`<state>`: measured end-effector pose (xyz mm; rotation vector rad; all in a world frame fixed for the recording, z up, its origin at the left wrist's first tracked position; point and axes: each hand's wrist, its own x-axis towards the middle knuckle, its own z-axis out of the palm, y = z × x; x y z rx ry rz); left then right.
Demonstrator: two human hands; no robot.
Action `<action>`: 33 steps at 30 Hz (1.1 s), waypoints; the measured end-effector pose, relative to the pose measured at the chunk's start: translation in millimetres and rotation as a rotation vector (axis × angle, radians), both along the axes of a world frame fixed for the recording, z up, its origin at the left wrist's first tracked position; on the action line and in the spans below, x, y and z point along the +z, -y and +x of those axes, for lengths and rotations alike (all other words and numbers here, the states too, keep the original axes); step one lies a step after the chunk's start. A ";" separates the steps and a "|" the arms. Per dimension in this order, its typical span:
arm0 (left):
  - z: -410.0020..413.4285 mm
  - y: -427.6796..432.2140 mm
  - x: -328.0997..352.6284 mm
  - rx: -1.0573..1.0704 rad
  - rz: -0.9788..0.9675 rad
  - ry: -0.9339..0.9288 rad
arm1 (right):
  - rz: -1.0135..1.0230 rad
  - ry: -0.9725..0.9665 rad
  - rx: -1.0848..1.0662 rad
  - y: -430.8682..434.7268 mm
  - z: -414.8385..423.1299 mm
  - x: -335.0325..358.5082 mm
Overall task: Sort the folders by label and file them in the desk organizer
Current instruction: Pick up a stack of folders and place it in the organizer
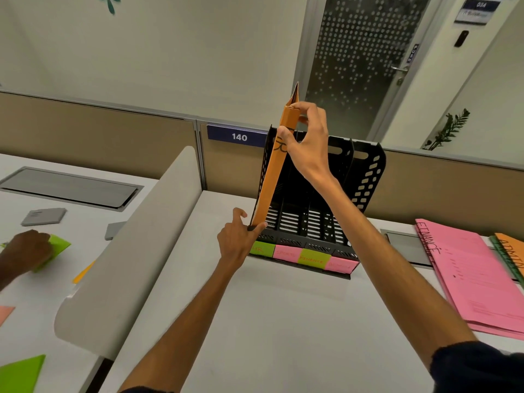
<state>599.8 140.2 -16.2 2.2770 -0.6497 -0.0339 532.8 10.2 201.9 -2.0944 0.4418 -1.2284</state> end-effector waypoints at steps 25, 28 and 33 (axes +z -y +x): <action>-41.3 -19.2 0.5 -0.064 0.000 -0.093 | 0.086 -0.428 0.216 -30.2 -35.5 -82.7; -55.2 -29.3 6.3 -0.083 -0.040 -0.065 | 0.082 -0.468 0.177 -33.5 -53.2 -82.5; -78.4 -38.9 19.2 -0.144 -0.128 -0.034 | 0.063 -0.530 0.071 -39.1 -92.8 -95.1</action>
